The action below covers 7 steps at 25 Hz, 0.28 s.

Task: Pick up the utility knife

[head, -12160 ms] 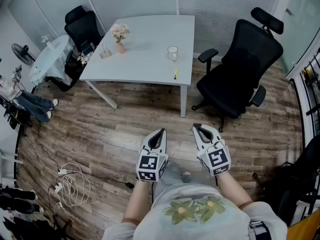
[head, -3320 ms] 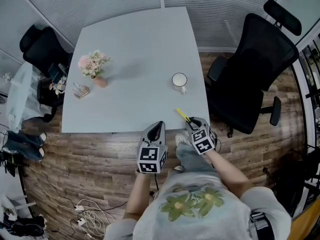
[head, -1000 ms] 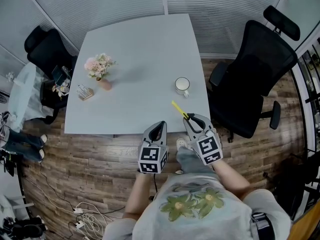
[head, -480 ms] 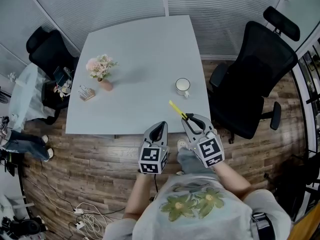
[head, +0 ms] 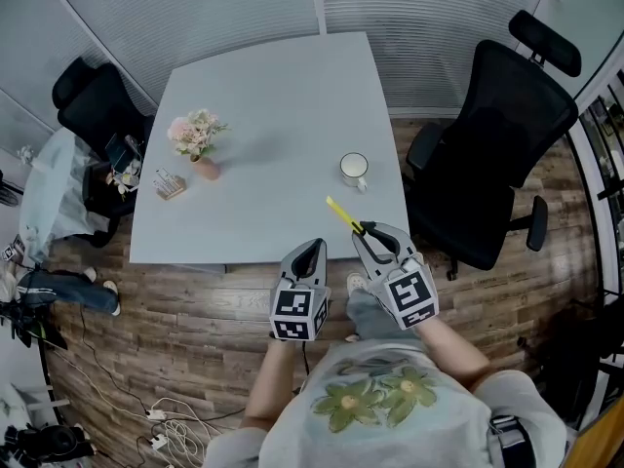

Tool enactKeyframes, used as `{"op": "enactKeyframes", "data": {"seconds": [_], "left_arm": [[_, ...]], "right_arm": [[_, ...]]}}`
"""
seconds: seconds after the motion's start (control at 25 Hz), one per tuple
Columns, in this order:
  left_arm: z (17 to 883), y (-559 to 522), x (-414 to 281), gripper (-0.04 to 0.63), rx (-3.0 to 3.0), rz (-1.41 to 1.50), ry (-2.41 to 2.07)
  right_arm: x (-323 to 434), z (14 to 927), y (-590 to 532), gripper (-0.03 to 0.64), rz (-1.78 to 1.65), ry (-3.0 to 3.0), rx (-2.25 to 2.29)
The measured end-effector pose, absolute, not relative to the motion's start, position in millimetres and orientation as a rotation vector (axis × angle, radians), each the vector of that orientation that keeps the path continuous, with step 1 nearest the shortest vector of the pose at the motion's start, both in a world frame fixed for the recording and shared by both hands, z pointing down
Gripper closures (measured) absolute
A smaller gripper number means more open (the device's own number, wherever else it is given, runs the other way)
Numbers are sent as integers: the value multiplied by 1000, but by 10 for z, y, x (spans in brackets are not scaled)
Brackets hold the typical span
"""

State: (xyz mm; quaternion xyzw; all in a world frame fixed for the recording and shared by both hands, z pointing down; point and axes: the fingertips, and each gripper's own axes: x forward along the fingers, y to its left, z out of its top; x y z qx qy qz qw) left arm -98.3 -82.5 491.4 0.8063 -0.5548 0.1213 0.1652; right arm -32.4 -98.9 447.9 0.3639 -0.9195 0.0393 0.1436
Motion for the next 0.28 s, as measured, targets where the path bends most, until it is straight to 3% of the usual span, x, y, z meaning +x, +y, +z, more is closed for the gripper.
{"op": "enactKeyframes", "data": {"seconds": [0.28], "left_arm": [[4906,-783,-927,592,2293,354,-1583]], "right_arm": [[-257,4388,-996,549,77,-2669,1077]]}}
